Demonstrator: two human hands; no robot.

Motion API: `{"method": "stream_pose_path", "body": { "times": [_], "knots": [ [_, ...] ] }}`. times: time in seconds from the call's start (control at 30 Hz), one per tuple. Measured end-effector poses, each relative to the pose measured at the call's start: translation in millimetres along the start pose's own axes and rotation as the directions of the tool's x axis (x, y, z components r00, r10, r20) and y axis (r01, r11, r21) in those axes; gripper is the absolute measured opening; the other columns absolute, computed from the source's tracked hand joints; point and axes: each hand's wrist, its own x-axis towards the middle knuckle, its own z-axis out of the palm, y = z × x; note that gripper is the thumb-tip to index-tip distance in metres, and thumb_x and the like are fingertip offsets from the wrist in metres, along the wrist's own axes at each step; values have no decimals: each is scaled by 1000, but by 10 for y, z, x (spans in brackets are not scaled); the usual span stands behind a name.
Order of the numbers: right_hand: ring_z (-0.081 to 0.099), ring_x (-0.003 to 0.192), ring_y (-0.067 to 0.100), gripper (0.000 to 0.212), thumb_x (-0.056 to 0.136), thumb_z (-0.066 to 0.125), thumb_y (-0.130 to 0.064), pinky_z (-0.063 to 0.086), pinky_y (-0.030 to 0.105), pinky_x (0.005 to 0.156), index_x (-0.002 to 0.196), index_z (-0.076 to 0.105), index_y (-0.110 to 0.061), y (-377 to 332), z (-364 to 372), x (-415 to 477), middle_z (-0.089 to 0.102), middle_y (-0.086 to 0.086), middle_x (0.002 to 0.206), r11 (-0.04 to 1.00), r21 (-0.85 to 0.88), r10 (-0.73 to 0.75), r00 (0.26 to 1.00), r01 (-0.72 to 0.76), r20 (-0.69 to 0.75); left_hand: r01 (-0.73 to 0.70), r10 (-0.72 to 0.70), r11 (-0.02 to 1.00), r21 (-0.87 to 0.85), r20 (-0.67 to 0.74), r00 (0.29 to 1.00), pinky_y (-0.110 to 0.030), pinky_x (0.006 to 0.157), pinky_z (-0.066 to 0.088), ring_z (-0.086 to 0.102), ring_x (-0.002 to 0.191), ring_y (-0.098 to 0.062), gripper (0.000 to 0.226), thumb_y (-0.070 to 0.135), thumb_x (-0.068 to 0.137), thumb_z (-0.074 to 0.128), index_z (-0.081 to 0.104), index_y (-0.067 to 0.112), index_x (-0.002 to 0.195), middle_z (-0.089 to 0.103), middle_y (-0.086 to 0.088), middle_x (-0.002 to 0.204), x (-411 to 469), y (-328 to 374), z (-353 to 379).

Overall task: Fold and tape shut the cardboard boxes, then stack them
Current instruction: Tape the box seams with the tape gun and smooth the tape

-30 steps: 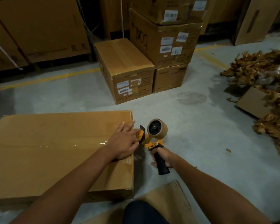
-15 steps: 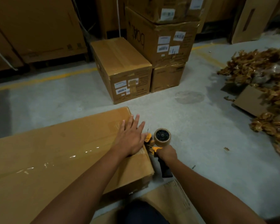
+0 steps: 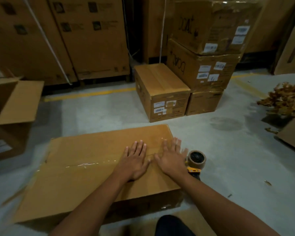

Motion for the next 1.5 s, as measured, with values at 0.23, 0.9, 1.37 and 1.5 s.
{"method": "stream_pose_path", "body": {
  "times": [0.23,0.9,1.37,1.5],
  "knots": [
    [-15,151,42,70,101,28,-33,-5,66,118,159,3,-3,-1007,91,-49,-9,26,164,995,68,65,992,-73,110,72,-72,997,-9,-43,996,-44,123,-5,-18,152,-17,70,61,101,8,-9,25,159,-19,6,165,-478,-786,-11],
    [-17,153,23,65,102,18,-62,-13,54,119,159,2,-37,-2627,532,-44,-17,2,167,795,-17,-599,789,606,136,512,-519,855,-87,-117,847,-57,120,-3,-18,152,-22,72,58,101,12,-9,21,159,-19,-2,165,-1160,-2474,-75],
    [-23,151,28,93,83,15,-88,-7,67,117,157,-13,-38,-1149,159,368,-26,7,164,935,-124,-316,939,333,134,242,-247,967,-80,-60,967,-58,119,-11,-24,150,-26,77,58,102,18,-11,13,158,-24,-11,163,-478,-1441,-147],
    [-21,152,30,87,86,13,-85,-9,66,117,157,-10,-41,-799,102,514,-23,6,164,964,-109,-232,969,241,89,221,-226,972,-84,-60,972,-60,118,-12,-25,149,-27,78,59,102,19,-12,14,158,-25,-11,162,-125,-1161,-193]
  ]
}}
